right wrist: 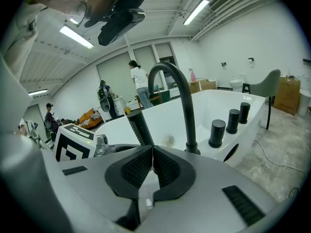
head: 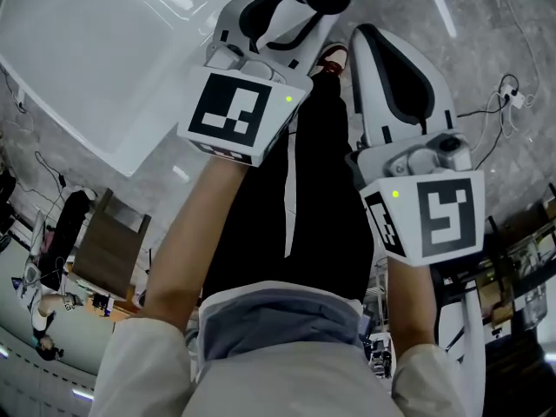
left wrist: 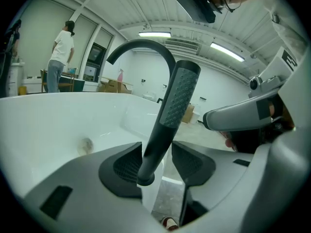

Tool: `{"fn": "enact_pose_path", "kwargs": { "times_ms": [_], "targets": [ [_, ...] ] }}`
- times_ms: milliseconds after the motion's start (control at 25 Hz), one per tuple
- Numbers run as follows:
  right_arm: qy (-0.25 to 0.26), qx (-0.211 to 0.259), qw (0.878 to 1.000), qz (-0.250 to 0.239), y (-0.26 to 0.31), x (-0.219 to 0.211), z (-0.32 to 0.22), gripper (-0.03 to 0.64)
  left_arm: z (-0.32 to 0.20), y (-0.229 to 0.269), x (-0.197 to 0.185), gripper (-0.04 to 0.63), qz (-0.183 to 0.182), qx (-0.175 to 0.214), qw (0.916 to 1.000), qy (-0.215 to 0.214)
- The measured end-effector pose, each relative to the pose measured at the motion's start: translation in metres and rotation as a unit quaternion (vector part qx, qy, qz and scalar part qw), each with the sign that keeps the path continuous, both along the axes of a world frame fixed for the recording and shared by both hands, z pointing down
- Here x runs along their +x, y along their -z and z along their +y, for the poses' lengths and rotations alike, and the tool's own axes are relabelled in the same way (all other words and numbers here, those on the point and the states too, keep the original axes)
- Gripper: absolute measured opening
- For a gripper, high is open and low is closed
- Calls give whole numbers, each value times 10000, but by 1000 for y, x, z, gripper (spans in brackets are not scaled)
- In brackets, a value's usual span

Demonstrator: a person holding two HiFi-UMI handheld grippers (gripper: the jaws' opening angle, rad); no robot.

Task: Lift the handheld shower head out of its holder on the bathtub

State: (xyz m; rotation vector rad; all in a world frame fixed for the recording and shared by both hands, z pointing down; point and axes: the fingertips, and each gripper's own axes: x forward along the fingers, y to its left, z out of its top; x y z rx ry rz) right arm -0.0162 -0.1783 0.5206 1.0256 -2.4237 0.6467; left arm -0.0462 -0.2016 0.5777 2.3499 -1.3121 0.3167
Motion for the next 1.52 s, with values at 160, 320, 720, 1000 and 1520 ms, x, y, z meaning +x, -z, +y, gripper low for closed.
{"fn": "enact_pose_path", "kwargs": {
  "times_ms": [160,320,720,1000,1520],
  "targets": [
    [70,23,10000,13,3,-6,-2,20,-3,-1,-1,179,-15,-33,10000,-12],
    [41,33,10000,-25,3,-6,-5,20,-5,-1,0,179,-4,-64,10000,26],
    [67,-6,10000,-48,5,-9,-2,20,-9,6,-3,179,-81,90,9998,131],
    [85,30,9999,-52,8,-14,-4,20,-11,13,-8,172,-135,51,9995,292],
    [102,116,9999,-66,15,-10,-2,20,-7,17,-15,143,-186,-8,9984,539]
  ]
}}
